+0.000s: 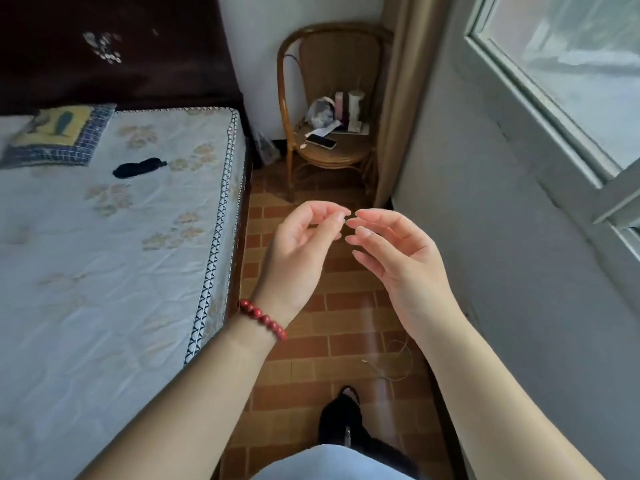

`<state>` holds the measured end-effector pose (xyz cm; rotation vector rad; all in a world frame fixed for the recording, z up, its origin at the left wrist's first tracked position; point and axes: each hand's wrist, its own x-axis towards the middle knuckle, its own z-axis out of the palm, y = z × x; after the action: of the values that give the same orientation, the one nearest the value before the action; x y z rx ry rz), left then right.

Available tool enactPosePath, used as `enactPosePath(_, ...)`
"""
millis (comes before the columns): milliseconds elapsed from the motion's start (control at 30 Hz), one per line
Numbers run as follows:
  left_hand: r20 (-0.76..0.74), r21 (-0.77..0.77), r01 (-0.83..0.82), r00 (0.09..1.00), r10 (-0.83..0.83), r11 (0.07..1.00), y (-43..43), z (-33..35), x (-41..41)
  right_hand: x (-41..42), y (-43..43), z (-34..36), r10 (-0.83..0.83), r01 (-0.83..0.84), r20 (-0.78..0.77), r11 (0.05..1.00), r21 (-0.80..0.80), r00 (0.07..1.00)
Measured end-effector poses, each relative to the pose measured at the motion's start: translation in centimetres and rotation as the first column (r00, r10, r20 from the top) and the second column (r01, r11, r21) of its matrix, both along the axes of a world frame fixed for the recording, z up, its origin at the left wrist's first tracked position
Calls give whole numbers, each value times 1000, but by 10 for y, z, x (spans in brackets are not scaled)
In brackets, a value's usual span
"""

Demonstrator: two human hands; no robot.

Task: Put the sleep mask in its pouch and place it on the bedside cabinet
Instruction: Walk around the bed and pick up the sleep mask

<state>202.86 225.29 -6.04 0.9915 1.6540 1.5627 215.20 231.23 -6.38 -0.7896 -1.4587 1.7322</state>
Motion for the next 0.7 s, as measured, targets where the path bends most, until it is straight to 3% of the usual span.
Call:
enactPosePath(367,21,15,-175,984,175,984,89,7,-93,-111,111,-7,173,-173,-17,984,-33,985)
enactPosePath(700,27,18,-239,971,238,971,185,1,-248,-270,212,-8,236,-239,-45,968,-82,971)
